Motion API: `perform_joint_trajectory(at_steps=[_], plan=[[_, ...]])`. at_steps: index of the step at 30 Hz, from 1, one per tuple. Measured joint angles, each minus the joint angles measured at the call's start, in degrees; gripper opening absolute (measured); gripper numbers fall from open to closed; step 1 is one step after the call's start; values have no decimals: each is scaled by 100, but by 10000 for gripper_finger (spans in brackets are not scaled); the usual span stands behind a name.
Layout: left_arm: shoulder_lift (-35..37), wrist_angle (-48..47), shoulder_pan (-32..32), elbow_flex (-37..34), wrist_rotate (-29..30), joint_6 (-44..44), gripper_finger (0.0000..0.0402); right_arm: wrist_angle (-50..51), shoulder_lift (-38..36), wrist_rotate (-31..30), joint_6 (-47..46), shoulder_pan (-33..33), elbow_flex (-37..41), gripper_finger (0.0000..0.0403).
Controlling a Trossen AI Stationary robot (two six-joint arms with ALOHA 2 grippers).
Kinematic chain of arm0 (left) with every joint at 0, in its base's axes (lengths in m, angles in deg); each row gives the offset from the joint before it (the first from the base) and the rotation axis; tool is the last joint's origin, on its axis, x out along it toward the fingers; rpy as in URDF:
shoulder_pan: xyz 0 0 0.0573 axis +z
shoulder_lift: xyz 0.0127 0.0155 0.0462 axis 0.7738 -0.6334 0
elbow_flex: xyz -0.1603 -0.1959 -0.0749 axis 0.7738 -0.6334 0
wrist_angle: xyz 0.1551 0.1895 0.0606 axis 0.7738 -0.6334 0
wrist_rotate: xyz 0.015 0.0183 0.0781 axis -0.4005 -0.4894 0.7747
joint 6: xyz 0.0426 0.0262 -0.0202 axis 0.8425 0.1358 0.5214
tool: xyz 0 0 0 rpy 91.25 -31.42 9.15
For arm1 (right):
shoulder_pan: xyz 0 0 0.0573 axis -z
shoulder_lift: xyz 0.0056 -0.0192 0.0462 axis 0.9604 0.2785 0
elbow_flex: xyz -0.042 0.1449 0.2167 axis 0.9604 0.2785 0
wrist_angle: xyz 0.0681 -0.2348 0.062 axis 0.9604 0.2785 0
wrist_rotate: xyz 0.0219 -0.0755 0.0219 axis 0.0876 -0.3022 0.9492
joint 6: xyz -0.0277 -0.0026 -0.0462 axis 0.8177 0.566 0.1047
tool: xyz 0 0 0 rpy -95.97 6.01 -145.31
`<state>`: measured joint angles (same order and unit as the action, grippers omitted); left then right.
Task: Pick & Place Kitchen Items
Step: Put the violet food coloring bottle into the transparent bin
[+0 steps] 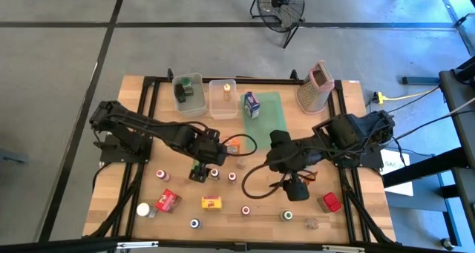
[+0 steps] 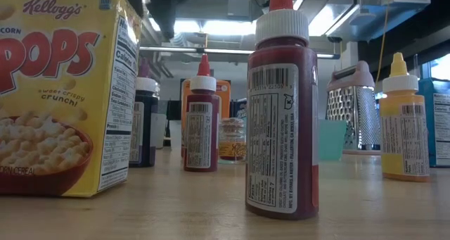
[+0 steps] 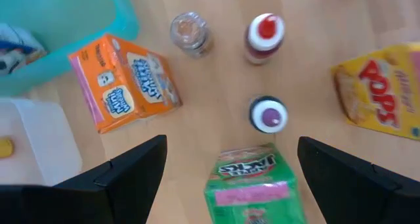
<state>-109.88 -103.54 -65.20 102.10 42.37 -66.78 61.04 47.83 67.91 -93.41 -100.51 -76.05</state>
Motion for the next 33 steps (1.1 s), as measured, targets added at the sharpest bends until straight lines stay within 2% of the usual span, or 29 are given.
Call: perform_joint_trajectory(at_steps=[5,10,14,19,33], plan=[[-287,-6,-7,-1,-81,-208,338,-217,0,-457,-286,-268,0,311],[-340,-8,-197,-1,-480,-214,338,-641,0,-688,-544,-430,0,311],[-340,-13,-429,0,-319,-246,338,-939,37,-925,-678,-525,-2,311],[-406,101,-555,0,-105,-410,337,-975,147,-925,-689,-587,-2,311],[-468,386,-538,-44,-7,-505,308,-1109,160,-920,-622,-706,-2,311]])
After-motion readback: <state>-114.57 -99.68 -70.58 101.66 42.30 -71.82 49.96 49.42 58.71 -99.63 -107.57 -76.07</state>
